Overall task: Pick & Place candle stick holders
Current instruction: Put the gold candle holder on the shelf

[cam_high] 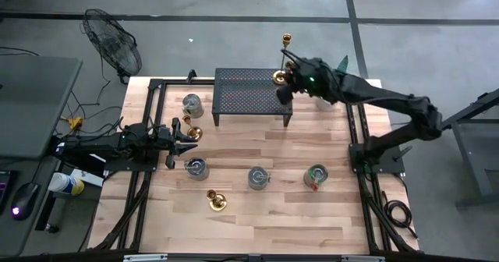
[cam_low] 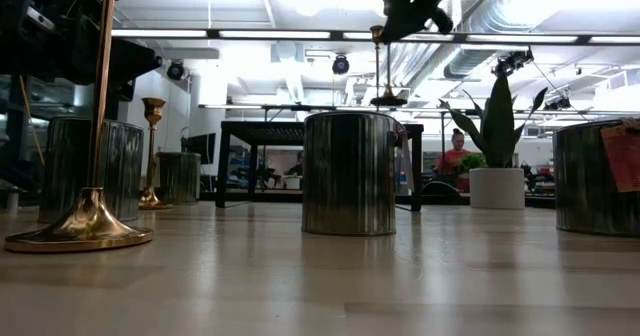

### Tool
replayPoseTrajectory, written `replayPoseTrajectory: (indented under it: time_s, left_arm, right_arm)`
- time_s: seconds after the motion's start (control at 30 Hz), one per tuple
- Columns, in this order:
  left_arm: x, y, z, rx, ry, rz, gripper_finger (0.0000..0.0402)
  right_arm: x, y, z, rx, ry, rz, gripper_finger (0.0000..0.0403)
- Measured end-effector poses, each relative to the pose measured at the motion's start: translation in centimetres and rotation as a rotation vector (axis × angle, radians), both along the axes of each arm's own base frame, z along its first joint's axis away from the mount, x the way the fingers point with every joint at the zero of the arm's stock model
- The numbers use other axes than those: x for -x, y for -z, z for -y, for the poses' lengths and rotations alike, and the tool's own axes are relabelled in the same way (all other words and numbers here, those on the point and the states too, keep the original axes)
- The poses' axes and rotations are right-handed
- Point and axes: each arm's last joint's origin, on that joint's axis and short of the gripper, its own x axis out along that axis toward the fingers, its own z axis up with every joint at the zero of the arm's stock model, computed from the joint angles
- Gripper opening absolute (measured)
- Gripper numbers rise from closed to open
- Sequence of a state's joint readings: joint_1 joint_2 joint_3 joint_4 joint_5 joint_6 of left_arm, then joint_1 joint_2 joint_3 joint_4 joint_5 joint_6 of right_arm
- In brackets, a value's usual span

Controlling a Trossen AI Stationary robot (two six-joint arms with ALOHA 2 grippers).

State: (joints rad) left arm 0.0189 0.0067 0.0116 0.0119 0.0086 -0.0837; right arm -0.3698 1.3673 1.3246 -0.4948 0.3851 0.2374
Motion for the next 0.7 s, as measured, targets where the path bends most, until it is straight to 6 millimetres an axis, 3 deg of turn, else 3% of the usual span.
replayPoseTrajectory:
  time_s: [0.27,0.7]
  left_arm:
    - [0.0,0.0,0.0,0.000,0.000,-0.001,0.0072]
    - [0.0,0.0,0.0,0.000,0.000,0.000,0.0072]
  right_arm:
    - [-2.0,1.3,3.2,-0.097,0.061,0.013,0.0022]
    - [-1.6,1.8,3.8,-0.088,0.071,-0.057,0.0023]
